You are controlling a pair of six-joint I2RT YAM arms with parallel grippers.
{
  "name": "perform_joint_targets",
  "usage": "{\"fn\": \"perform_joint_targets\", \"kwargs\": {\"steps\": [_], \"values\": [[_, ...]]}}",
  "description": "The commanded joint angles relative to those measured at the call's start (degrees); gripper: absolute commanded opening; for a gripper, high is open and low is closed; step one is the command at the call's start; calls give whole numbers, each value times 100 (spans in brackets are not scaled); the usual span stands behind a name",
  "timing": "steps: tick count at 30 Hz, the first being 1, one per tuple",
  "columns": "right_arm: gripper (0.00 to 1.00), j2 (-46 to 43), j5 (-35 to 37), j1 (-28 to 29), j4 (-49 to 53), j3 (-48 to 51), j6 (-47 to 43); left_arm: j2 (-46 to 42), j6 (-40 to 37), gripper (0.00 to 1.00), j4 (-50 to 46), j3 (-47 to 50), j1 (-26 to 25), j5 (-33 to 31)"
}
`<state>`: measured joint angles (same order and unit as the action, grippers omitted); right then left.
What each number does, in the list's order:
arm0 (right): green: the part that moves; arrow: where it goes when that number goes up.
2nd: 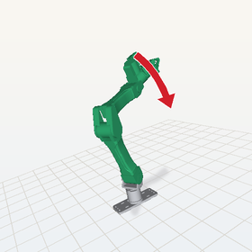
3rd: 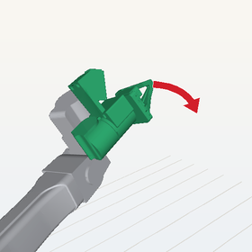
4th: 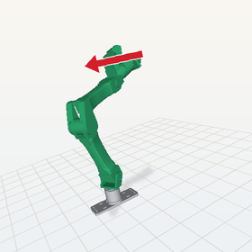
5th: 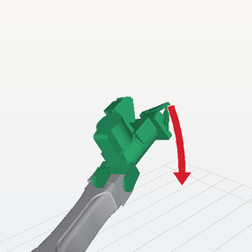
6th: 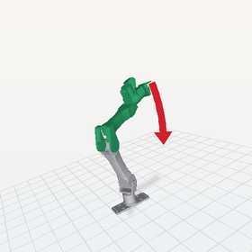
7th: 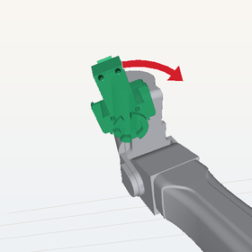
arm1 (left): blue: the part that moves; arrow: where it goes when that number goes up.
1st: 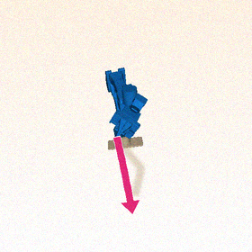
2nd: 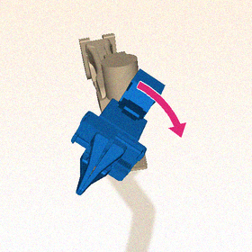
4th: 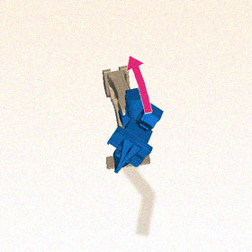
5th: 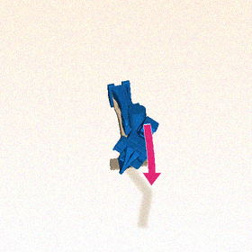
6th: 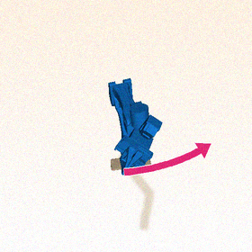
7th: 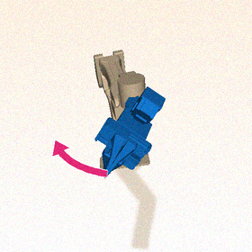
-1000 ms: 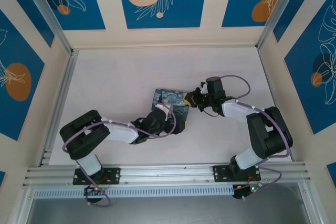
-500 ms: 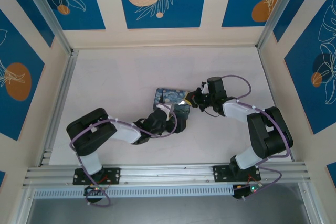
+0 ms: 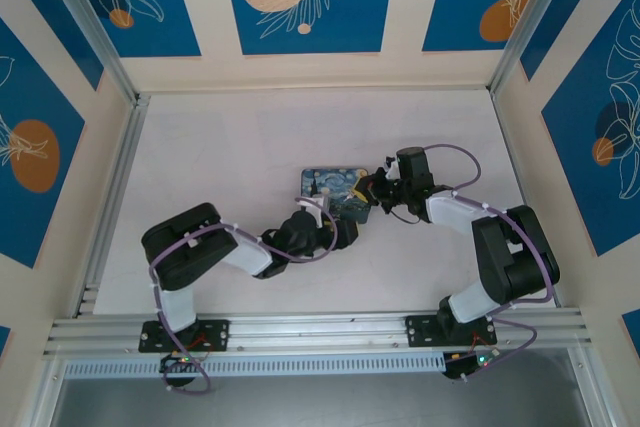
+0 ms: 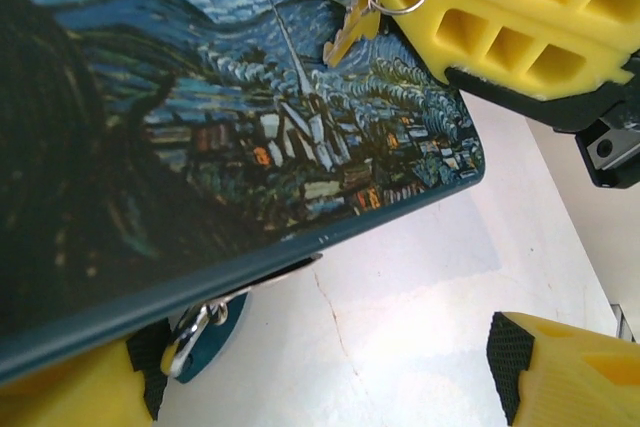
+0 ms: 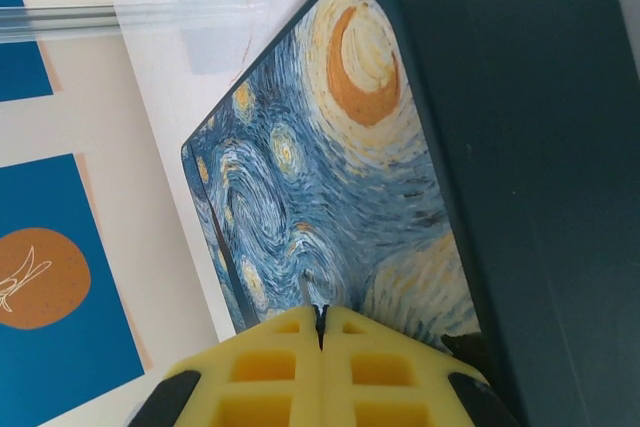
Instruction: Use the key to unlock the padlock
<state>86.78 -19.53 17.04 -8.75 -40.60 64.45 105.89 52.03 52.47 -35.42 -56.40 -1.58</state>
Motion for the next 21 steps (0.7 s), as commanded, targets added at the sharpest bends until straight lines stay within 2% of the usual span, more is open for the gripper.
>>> {"fn": "perform_joint_targets", "kwargs": {"steps": [1, 4, 9, 21], "values": [[0, -188, -112, -57, 128, 78, -159, 235, 116, 84, -72, -117, -73, 59], [0, -183, -108, -66, 154, 63, -168, 299, 54, 84, -87, -184, -81, 79], [0, -179, -113, -67, 171, 67, -181, 347, 172, 78, 255, -150, -92, -132], [0, -101, -141, -84, 131, 61, -194, 679, 1097, 59, 394, -296, -441, -1232]]}}
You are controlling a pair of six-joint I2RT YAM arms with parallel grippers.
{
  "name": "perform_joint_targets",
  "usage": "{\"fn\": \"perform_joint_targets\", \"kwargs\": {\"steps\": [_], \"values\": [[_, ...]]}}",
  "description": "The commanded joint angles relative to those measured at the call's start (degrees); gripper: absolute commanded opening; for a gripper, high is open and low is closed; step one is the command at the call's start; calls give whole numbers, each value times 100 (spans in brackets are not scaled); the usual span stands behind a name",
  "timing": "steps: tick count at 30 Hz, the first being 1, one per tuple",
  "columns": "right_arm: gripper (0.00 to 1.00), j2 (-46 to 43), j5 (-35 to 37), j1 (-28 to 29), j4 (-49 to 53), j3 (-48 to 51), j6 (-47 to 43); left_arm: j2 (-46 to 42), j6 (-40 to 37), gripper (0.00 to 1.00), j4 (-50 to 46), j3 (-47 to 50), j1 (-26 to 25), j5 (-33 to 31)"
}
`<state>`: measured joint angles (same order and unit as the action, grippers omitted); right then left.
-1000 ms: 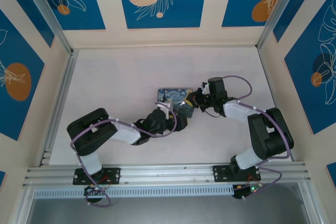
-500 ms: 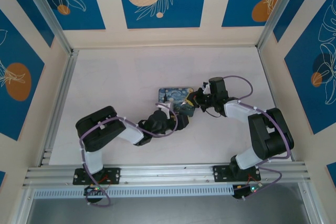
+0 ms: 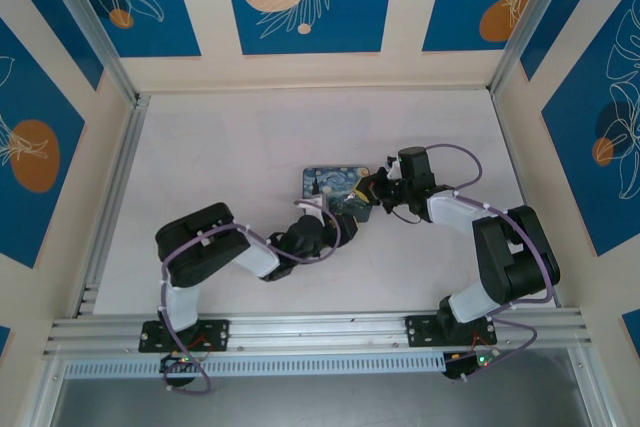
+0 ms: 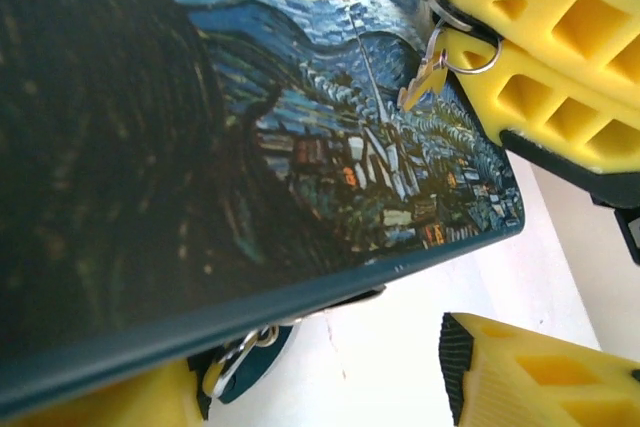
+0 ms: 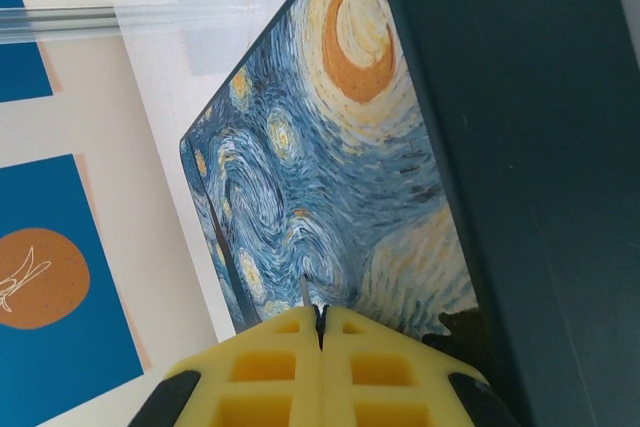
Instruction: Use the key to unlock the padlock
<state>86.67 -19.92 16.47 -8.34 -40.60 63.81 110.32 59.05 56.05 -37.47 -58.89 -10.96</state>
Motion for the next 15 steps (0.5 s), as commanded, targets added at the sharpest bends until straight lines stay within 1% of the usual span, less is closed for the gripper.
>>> {"fn": "perform_joint_targets", "kwargs": {"steps": [1, 5, 8, 12, 15], "values": [[0, -89, -108, -27, 92, 60, -135, 288, 463, 58, 29, -113, -248, -385], [0, -87, -125, -49, 105, 61, -157, 452, 810, 53, 13, -129, -435, -802], [0, -89, -135, -72, 103, 70, -152, 560, 1112, 53, -4, -112, -530, -1106], [0, -90, -142, -83, 99, 83, -167, 598, 1303, 52, -37, -112, -553, -1288], [0, -109, -149, -101, 108, 92, -174, 587, 1447, 49, -66, -61, -553, -1457]]}}
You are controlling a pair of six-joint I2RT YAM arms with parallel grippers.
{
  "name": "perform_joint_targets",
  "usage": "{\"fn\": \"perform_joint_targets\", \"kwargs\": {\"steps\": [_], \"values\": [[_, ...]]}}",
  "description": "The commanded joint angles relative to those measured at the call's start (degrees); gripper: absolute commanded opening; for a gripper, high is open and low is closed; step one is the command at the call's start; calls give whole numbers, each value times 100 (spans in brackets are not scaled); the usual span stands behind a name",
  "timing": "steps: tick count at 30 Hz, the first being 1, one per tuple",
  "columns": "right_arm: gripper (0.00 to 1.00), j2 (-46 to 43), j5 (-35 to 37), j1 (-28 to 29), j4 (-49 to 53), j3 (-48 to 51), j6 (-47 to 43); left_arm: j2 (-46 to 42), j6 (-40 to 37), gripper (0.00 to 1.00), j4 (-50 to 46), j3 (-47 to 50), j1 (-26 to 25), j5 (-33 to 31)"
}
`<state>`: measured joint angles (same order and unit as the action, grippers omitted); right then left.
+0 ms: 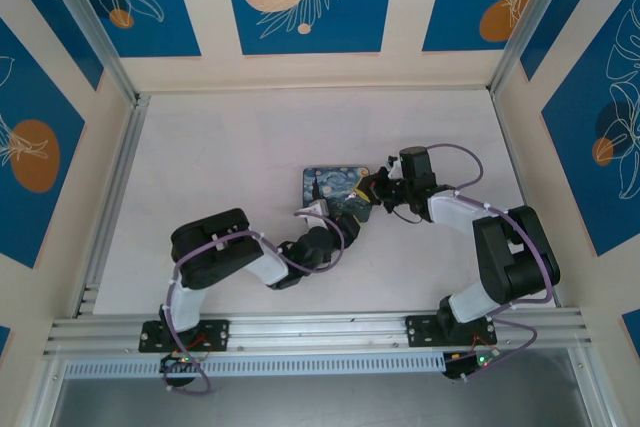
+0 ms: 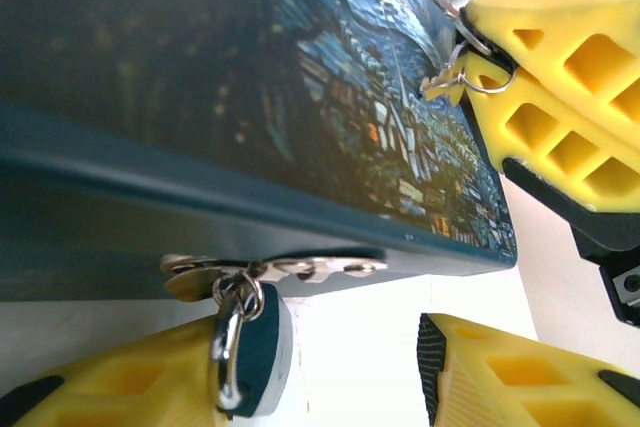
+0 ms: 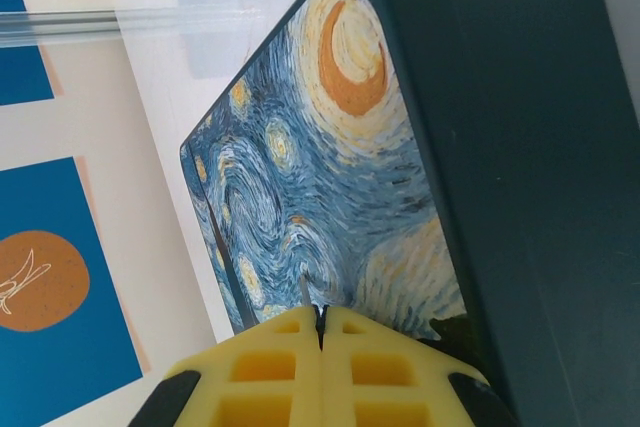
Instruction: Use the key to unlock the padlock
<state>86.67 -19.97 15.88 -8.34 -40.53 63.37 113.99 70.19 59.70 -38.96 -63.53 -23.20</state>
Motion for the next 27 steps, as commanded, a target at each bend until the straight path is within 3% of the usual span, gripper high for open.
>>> {"fn": "perform_joint_targets", "kwargs": {"steps": [1, 16, 27], "values": [[0, -116, -148, -48, 110, 88, -130, 223, 380, 48, -431, 90, -90, -271], [0, -142, -156, -76, 129, 120, -150, 465, 712, 30, -569, -57, -82, -374], [0, -249, -250, -139, 170, 72, -165, 492, 859, 11, -592, -117, -46, -336]]}}
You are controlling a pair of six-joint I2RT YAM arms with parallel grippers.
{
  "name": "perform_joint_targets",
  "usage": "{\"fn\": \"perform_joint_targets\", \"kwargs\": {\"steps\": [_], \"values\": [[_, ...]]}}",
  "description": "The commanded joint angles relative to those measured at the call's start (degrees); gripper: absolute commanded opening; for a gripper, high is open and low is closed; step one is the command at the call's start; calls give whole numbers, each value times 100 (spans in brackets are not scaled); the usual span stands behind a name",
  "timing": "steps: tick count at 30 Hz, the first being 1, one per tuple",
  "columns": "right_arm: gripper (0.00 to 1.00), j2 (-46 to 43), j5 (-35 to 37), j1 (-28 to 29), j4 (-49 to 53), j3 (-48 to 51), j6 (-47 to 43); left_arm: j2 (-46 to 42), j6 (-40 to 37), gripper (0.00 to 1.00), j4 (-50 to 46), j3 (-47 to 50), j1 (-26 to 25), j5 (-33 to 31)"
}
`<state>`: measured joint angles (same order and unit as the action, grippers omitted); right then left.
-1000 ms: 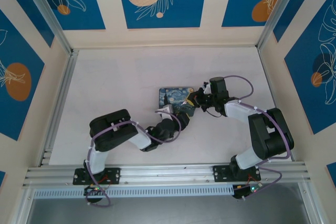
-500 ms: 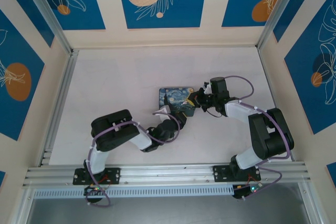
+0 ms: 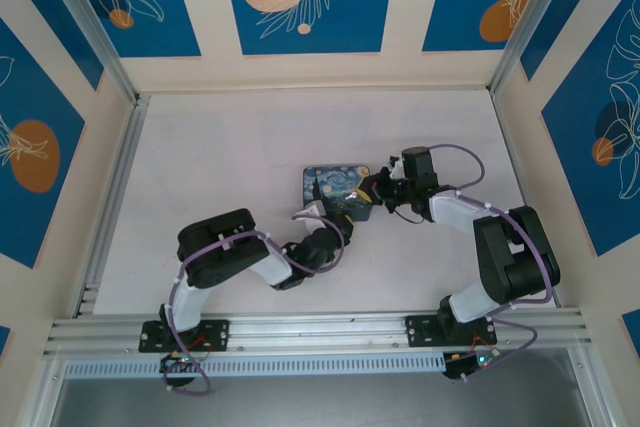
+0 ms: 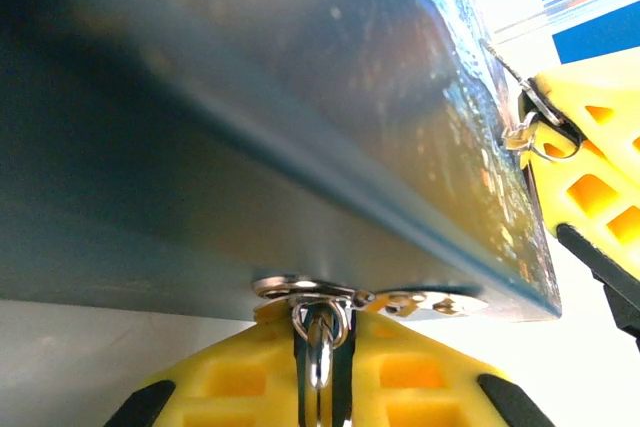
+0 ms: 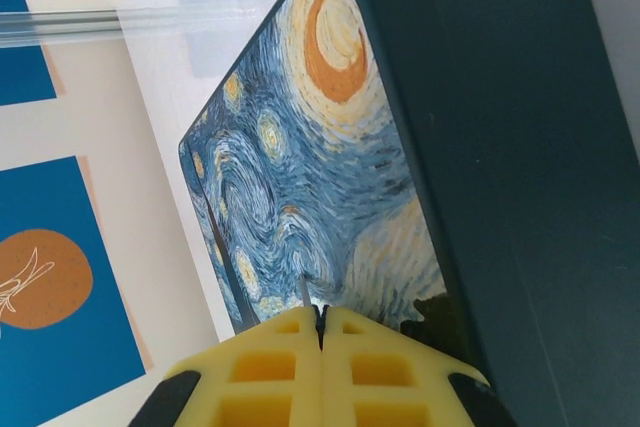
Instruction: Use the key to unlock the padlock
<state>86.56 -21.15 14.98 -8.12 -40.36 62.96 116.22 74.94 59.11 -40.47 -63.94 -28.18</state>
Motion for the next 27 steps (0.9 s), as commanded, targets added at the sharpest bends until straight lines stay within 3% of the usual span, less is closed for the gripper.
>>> {"fn": "perform_joint_targets", "kwargs": {"steps": [1, 7, 13, 21, 27], "values": [[0, -282, -152, -73, 162, 33, -134, 255, 418, 9, -524, 51, -4, 193], [0, -754, -353, -232, 462, -169, -236, 25, 546, 0, -828, 14, 65, 576], [0, -1506, -580, -367, 844, -2, -403, -377, 488, 0, -1577, -130, 234, 1329], [0, -2659, -1280, -505, 720, 1177, -451, -651, -174, 0, -2270, -503, 734, 3164], [0, -3857, -1444, -528, 755, 2204, -233, -1048, -646, 0, -2733, -511, 1032, 3822]]}}
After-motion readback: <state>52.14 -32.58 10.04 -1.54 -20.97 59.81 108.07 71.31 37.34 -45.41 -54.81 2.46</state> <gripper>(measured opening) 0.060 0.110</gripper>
